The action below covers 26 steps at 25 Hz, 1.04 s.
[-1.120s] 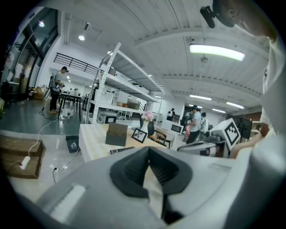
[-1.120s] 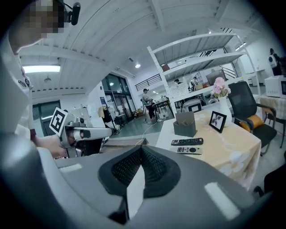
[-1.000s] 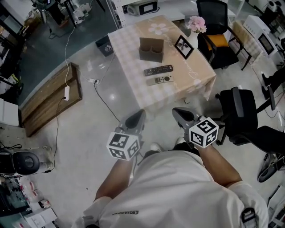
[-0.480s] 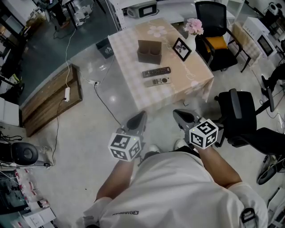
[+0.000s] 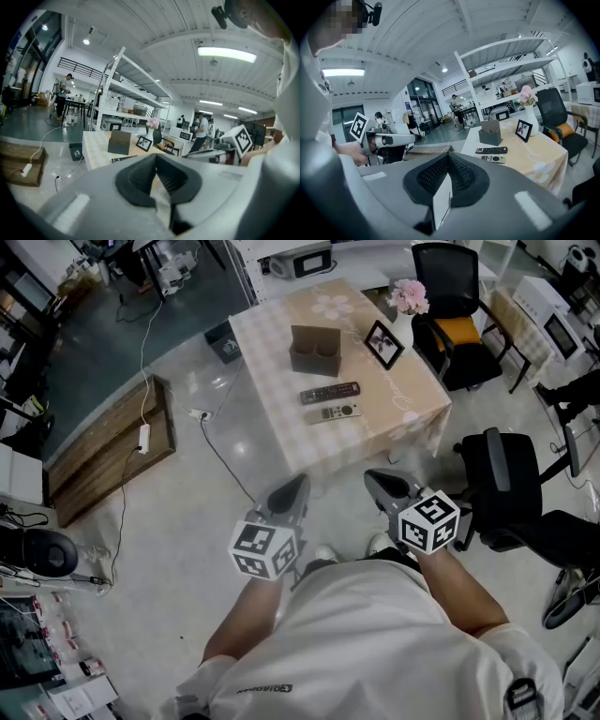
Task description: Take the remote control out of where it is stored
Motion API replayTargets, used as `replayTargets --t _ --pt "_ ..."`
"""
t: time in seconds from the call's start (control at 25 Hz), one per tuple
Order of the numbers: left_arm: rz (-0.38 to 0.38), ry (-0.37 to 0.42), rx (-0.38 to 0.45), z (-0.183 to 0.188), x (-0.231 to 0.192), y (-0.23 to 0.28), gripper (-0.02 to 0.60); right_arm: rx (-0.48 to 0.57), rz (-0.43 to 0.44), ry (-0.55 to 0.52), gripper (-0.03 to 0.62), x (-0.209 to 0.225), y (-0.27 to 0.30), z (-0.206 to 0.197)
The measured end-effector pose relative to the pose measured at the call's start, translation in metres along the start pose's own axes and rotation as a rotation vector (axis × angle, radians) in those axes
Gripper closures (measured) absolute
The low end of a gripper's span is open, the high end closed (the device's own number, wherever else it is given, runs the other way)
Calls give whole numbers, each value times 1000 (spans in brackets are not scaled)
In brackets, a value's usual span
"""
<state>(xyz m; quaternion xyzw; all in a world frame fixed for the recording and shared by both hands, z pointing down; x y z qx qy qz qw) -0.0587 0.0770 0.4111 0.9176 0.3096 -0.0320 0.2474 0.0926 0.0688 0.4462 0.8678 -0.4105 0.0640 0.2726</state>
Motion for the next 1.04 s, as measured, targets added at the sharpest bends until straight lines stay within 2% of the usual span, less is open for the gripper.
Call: replayTargets --t 1.04 --pt "-5 7 12 5 -6 -1 577 1 -24 -12 591 1 -2 2"
Point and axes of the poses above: the fingertips, and each gripper's own axes: y forward along the fingers, x to its right, z out of its top, the point moved 3 cm from there along -y, backward along the fingers, and after that the axes turned 9 degrees about -x, right-handed, at the moved point
